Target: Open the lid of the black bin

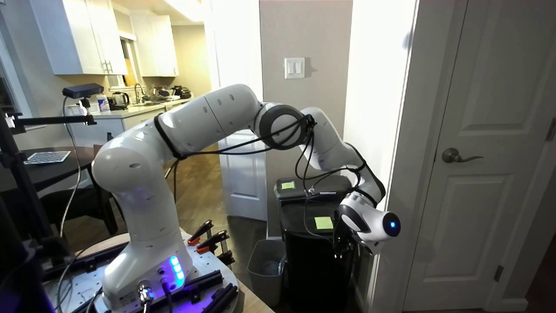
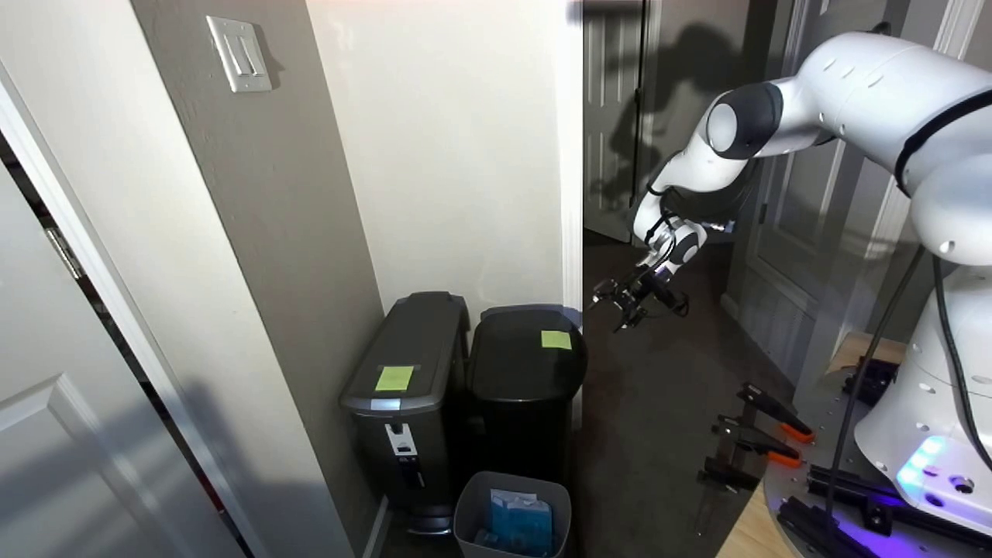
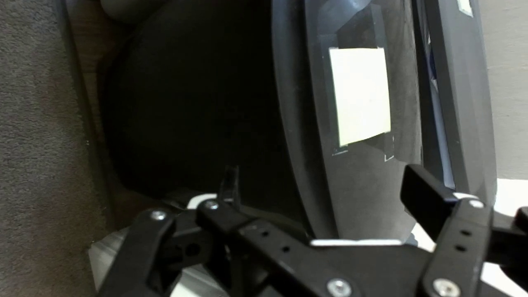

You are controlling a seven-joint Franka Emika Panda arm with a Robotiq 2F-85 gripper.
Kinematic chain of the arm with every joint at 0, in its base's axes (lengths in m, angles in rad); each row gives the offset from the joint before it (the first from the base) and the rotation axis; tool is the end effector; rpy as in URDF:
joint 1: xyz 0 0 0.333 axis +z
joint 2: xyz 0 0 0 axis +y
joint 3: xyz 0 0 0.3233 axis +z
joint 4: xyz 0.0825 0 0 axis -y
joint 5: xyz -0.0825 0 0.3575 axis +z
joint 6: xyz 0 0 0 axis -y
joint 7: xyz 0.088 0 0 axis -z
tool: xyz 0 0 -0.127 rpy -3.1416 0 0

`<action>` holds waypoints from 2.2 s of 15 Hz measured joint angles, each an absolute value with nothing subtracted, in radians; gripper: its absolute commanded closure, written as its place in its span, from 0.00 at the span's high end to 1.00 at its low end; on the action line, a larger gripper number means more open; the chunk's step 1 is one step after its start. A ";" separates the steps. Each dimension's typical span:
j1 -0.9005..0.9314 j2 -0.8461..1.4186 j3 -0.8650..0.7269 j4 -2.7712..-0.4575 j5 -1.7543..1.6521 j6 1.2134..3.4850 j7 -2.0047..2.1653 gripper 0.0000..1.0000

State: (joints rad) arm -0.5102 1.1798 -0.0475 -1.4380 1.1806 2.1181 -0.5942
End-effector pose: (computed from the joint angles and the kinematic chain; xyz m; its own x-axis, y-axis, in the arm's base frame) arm 0.5661 -0.2814 -0.0245 0.7160 -0.6467 -0.2629 -0.5943 -0.3671 -0.7156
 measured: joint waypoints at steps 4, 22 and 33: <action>-0.507 1.233 -0.039 -1.377 1.196 2.123 -0.592 1.00; -0.478 1.394 0.031 -1.182 1.198 2.208 -0.576 1.00; -0.507 1.408 0.099 -1.169 1.270 2.208 -0.576 1.00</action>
State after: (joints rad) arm -0.5070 1.4079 0.0993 -1.1689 1.2700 2.2075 -0.5765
